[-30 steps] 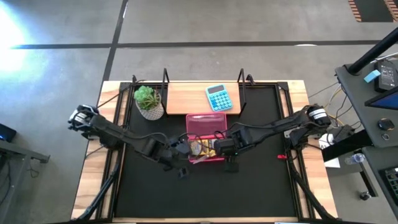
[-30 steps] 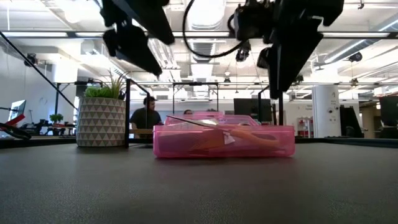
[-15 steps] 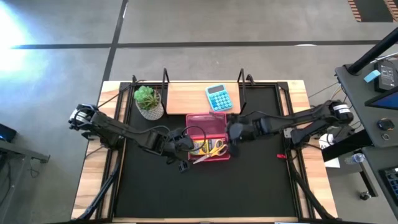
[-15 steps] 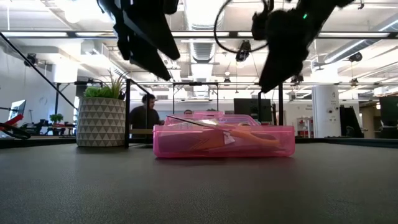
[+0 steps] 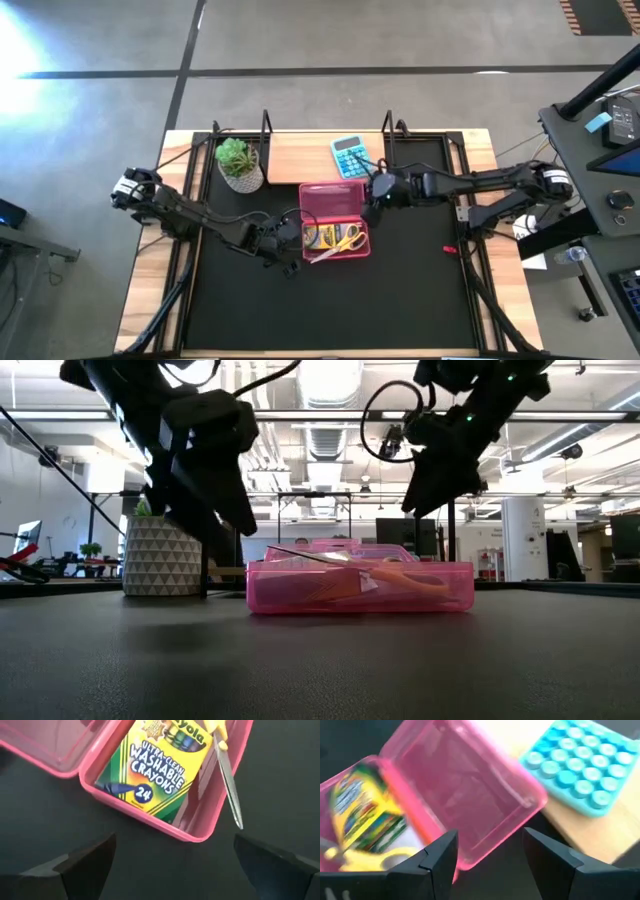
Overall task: Pack school essentials
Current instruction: Close the red supply box
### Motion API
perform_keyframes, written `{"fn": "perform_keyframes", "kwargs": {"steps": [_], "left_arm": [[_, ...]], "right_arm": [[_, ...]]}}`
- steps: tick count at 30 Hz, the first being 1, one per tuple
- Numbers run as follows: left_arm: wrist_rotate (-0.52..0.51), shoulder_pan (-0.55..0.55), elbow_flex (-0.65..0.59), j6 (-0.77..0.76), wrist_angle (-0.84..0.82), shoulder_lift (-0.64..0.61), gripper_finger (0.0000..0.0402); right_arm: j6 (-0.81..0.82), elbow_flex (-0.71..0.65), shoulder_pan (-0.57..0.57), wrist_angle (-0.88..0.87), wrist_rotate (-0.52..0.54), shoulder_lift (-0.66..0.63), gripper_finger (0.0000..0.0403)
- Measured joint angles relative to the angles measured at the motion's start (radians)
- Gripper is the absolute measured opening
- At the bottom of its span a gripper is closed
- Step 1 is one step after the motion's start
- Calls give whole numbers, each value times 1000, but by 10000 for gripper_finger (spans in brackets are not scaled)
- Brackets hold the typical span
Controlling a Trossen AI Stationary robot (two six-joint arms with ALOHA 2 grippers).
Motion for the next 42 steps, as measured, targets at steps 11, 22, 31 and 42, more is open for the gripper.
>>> {"fn": "perform_keyframes", "kwargs": {"steps": [11,22,31,42], "left_arm": [[-88,-8,-25,-74,76,-1,389],[-77,-8,-27,-74,64,-1,389],[-49,-11,-27,-71,55,-1,389],[-46,-44,-30,-66,1,-55,389]], "right_arm": [[169,20,-120,48,-46,4,212],[273,63,-174,41,-159,44,212],[48,182,-200,31,-276,212,212],[-277,406,-189,-117,-284,377,212]]}}
